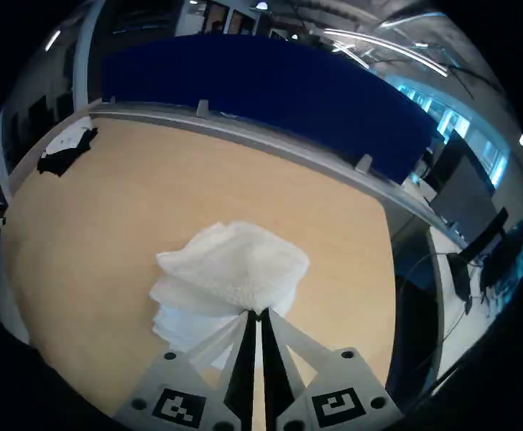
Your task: Fold towel
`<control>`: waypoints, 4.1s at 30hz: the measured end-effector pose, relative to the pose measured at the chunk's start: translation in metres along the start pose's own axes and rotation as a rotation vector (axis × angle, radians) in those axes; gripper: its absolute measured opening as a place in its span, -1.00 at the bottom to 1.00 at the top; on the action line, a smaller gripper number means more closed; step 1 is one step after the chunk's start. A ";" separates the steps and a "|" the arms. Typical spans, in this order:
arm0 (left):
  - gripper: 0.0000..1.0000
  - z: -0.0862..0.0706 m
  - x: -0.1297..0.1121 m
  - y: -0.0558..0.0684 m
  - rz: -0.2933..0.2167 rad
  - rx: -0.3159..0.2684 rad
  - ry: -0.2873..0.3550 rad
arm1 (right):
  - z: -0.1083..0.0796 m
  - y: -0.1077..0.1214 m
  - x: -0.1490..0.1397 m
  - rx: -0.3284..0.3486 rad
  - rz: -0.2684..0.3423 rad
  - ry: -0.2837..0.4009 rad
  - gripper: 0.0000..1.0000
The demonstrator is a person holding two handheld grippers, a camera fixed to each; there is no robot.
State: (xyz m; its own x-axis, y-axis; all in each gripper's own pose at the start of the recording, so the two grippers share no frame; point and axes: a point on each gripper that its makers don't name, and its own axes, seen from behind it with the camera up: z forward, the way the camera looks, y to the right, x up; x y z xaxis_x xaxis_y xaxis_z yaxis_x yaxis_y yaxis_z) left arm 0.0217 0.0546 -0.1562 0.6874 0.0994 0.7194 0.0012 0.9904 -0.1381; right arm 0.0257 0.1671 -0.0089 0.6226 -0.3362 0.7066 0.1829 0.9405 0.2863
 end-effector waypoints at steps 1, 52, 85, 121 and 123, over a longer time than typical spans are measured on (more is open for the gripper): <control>0.95 0.000 0.000 0.000 0.001 0.000 0.000 | 0.001 0.001 -0.007 -0.004 0.011 -0.010 -0.91; 0.94 -0.006 -0.002 -0.001 0.026 0.002 -0.001 | 0.023 0.012 -0.075 -0.116 0.192 -0.046 0.73; 0.94 -0.005 -0.005 -0.007 0.019 0.016 -0.005 | 0.066 -0.069 -0.045 0.029 0.190 -0.028 0.78; 0.95 -0.010 -0.009 -0.024 -0.003 0.063 -0.014 | 0.115 -0.035 0.031 0.020 0.199 0.016 0.78; 0.94 -0.012 -0.011 -0.025 -0.006 0.068 -0.014 | 0.118 -0.037 0.030 0.019 0.193 0.010 0.78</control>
State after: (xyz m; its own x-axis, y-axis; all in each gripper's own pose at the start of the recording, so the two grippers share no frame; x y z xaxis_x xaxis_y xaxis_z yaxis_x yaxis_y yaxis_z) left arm 0.0226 0.0274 -0.1684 0.6776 0.0938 0.7294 -0.0441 0.9952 -0.0871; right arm -0.0526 0.1168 0.0780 0.6525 -0.1493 0.7429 0.0451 0.9863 0.1587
